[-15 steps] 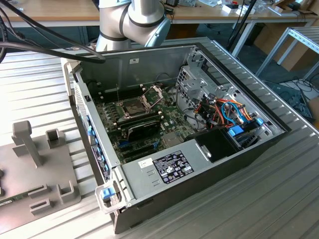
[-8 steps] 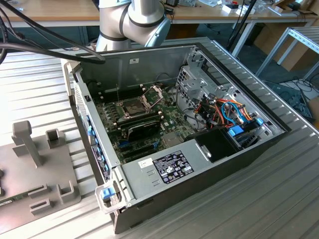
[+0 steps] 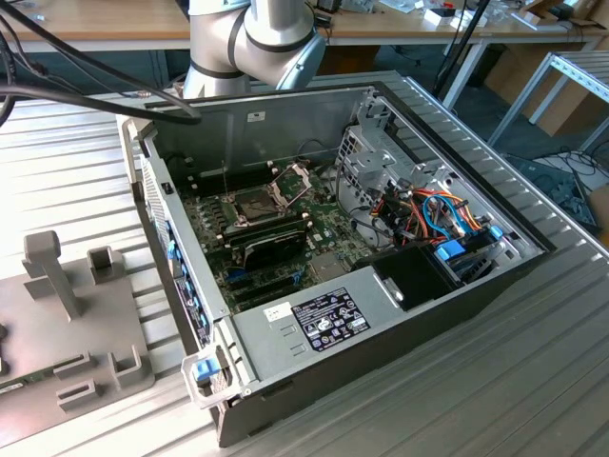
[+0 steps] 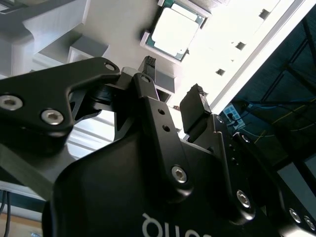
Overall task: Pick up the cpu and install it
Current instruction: 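Pick up the cpu and move it towards the insertion slot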
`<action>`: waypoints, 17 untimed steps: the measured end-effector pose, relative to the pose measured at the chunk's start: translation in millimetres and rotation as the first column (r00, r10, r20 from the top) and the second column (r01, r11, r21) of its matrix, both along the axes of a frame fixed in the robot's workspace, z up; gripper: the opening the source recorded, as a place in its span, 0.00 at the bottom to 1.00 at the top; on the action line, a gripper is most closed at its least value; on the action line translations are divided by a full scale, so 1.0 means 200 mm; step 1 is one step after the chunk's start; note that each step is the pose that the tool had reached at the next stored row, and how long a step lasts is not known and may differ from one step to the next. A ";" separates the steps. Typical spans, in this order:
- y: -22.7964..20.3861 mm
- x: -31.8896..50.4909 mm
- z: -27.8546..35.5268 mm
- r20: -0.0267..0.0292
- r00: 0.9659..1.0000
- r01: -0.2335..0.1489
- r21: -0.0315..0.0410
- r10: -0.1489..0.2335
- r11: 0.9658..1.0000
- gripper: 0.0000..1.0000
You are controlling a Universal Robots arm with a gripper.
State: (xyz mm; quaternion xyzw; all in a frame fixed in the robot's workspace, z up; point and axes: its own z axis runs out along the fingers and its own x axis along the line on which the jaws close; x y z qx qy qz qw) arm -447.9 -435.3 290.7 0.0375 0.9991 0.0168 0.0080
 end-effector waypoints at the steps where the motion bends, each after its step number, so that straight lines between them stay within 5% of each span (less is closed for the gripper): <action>1: 0.000 0.000 -0.002 0.000 1.000 0.000 0.000 0.000 1.000 0.48; 17: 0.000 0.000 -0.033 0.000 1.000 0.000 0.000 0.000 1.000 0.48</action>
